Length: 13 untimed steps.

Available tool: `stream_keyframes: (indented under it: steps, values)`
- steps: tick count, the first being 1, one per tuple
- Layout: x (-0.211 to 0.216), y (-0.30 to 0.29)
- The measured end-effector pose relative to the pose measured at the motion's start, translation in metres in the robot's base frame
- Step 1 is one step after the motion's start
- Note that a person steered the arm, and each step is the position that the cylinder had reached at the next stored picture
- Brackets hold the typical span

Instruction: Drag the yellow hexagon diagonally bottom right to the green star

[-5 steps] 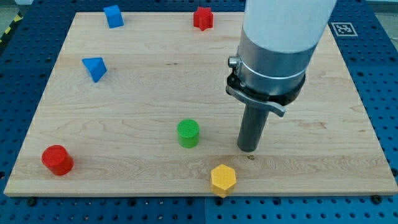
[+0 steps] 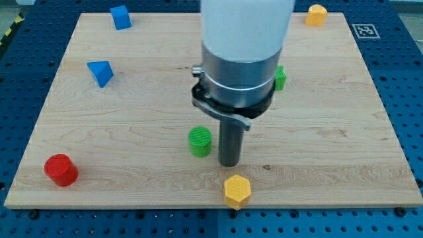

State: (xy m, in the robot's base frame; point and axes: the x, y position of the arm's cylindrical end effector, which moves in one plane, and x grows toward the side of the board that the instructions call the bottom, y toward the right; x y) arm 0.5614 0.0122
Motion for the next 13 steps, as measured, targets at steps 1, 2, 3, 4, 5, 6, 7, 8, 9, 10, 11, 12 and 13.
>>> stream_keyframes:
  steps: [1, 2, 3, 4, 5, 6, 7, 8, 9, 10, 11, 12, 13]
  values:
    - [0.001, -0.031]
    - [0.001, -0.060]
    - [0.006, -0.069]
    - [0.021, -0.069]
    - [0.038, -0.069]
    - [0.055, -0.068]
    - [0.057, -0.057]
    - [0.057, -0.051]
    - [0.057, -0.053]
    - [0.057, -0.041]
    - [0.057, -0.007]
    - [0.054, 0.017]
    - [0.045, 0.022]
